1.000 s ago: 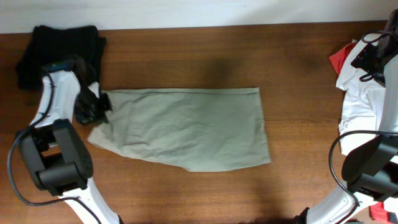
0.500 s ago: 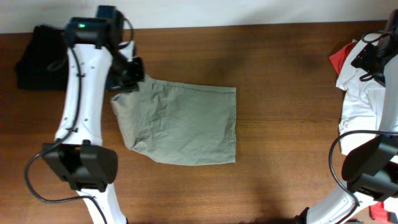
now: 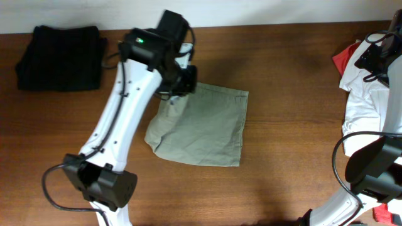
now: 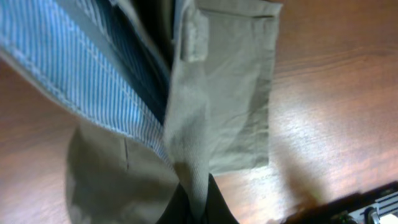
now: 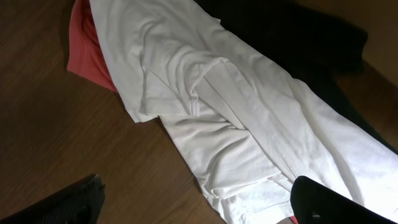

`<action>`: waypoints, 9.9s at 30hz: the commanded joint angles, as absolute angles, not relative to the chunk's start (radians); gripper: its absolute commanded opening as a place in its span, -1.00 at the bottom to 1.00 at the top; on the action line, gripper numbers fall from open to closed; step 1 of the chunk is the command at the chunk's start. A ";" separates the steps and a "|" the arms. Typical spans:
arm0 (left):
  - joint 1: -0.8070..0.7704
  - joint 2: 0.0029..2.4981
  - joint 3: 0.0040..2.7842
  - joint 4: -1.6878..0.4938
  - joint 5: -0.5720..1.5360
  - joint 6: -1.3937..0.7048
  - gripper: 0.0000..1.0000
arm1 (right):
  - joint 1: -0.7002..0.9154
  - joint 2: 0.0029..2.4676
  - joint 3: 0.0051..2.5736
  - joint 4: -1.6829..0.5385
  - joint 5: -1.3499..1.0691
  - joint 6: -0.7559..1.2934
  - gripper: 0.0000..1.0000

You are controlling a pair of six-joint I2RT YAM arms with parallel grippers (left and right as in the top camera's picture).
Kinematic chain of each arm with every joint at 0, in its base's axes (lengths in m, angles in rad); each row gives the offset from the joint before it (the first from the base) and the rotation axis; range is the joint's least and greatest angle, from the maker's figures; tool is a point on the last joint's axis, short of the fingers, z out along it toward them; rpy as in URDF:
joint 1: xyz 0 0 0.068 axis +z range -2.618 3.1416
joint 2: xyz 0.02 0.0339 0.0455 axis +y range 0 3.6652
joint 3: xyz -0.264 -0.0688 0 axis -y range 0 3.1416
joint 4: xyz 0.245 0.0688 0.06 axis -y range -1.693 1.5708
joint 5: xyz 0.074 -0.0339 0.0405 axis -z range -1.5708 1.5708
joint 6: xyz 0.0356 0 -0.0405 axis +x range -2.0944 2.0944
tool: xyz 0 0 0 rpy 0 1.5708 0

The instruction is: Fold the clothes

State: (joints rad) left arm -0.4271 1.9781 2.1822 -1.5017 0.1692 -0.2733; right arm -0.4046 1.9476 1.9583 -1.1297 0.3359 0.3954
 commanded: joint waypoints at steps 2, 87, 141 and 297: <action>-0.498 1.980 2.045 -1.388 0.188 -0.330 -0.99 | -0.406 1.935 1.976 -1.130 0.352 0.400 0.97; -0.653 2.202 1.526 -0.399 0.279 -0.382 -0.81 | -0.406 1.935 1.976 -1.130 0.352 0.400 0.97; -0.220 2.185 2.023 -1.255 0.411 0.107 0.98 | -0.406 1.935 1.976 -1.130 0.352 0.400 0.97; 0.381 2.368 2.209 -0.742 -0.030 0.147 -0.99 | -0.406 1.935 1.976 -1.130 0.352 0.400 0.97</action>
